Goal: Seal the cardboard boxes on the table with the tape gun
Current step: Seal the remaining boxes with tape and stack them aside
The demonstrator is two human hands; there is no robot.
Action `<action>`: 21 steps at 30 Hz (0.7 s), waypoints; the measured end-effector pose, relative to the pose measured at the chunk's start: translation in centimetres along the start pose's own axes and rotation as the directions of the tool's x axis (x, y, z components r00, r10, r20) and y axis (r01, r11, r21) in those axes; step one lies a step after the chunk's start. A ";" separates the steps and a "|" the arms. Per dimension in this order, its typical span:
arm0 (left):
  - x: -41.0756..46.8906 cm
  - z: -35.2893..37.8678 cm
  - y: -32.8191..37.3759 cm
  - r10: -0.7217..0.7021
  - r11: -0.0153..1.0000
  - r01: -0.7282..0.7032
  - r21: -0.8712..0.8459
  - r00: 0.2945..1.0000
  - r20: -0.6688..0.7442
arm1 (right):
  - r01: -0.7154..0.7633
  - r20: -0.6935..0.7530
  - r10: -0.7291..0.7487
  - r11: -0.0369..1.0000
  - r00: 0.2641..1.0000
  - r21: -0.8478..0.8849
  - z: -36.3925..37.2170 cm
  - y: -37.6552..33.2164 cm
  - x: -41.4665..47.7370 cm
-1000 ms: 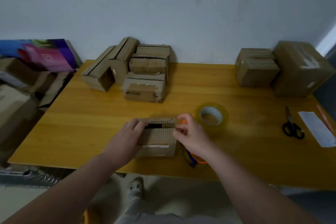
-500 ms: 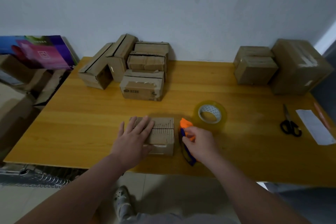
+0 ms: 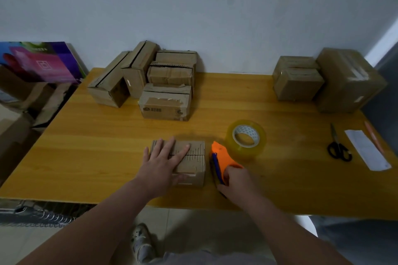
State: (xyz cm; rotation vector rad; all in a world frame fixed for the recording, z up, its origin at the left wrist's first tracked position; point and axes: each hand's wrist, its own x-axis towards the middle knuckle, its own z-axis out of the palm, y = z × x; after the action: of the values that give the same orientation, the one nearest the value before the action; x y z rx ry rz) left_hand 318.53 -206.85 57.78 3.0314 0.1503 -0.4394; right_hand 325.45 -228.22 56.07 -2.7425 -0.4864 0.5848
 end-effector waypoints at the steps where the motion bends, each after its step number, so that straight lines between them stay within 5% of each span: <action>1: 0.0 0.0 -0.1 0.010 1.000 -0.010 0.002 1.000 -0.002 | -0.001 -0.009 0.001 1.000 1.000 -0.014 0.0 -0.1 0.0; 5: 0.1 -0.1 -0.3 0.032 0.999 -0.032 -0.010 0.999 -0.004 | -0.096 -0.100 0.104 0.992 0.990 0.081 -1.3 -0.7 0.5; 8: 0.1 -0.1 -0.5 0.048 0.999 -0.048 0.000 0.999 0.002 | -0.148 -0.182 0.216 0.933 0.959 0.327 -3.3 -0.3 1.1; 11: 0.1 0.1 -1.0 0.098 0.995 -0.098 0.005 0.995 -0.002 | -0.065 -0.215 0.288 0.723 0.933 0.688 -5.7 -0.6 1.5; 16: 0.2 0.5 -1.8 0.197 0.980 -0.197 0.007 0.980 -0.022 | 0.076 -0.153 0.236 0.308 0.960 0.948 -8.7 -2.8 0.5; 18: 0.4 0.5 -1.9 0.232 0.973 -0.232 -0.011 0.972 -0.026 | 0.119 -0.159 0.131 0.274 0.979 0.954 -8.8 -3.7 0.3; 21: 0.7 0.8 -2.0 0.251 0.968 -0.251 -0.020 0.968 -0.006 | 0.162 -0.179 0.011 0.366 0.984 0.916 -7.6 -5.1 0.5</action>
State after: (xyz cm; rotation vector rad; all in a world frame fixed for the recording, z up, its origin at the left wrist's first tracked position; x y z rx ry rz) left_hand 318.79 -204.84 56.73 2.9750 -0.2264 -0.4083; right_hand 327.90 -225.02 64.33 -1.5944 -0.1289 0.4076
